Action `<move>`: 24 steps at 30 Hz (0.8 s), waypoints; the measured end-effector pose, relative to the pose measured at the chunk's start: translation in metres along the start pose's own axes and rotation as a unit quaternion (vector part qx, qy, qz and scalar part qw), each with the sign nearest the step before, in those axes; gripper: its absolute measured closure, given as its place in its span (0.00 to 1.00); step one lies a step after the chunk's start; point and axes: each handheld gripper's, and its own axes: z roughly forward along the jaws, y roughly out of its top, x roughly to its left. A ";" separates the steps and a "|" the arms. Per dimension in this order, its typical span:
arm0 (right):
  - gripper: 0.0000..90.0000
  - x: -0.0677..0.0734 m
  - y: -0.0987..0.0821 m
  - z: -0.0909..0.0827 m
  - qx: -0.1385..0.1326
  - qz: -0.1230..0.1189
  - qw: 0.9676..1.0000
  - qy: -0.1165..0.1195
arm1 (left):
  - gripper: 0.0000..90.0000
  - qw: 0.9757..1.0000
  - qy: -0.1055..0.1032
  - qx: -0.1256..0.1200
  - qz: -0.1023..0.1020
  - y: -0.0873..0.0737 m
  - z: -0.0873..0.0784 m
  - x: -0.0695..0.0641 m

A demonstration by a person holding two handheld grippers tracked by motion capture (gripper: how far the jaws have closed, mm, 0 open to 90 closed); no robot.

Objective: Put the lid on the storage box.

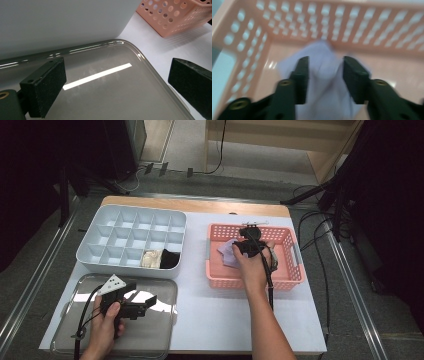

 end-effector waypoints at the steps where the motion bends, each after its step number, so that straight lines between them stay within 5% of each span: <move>1: 0.70 0.000 0.000 0.004 0.016 0.001 1.000 -0.006 | 0.04 1.000 0.000 0.001 0.001 0.000 0.000 0.000; 2: 0.78 0.000 0.000 0.007 0.035 -0.003 0.999 -0.005 | 0.04 1.000 0.001 0.002 0.001 0.000 0.000 0.000; 7: 0.97 0.000 0.001 0.006 0.032 0.004 0.999 0.003 | 0.04 1.000 0.001 0.003 -0.002 0.000 0.001 0.002; 10: 0.98 -0.002 0.002 0.001 0.023 0.016 0.999 0.015 | 0.04 1.000 0.003 0.001 -0.002 0.000 0.001 0.001; 17: 0.98 0.000 -0.001 -0.021 -0.036 0.010 0.999 0.028 | 0.05 1.000 0.006 0.002 -0.002 0.000 0.002 0.001; 24: 0.98 0.004 -0.015 -0.039 -0.063 -0.003 0.997 0.034 | 0.05 1.000 0.006 0.002 -0.002 0.000 0.001 0.000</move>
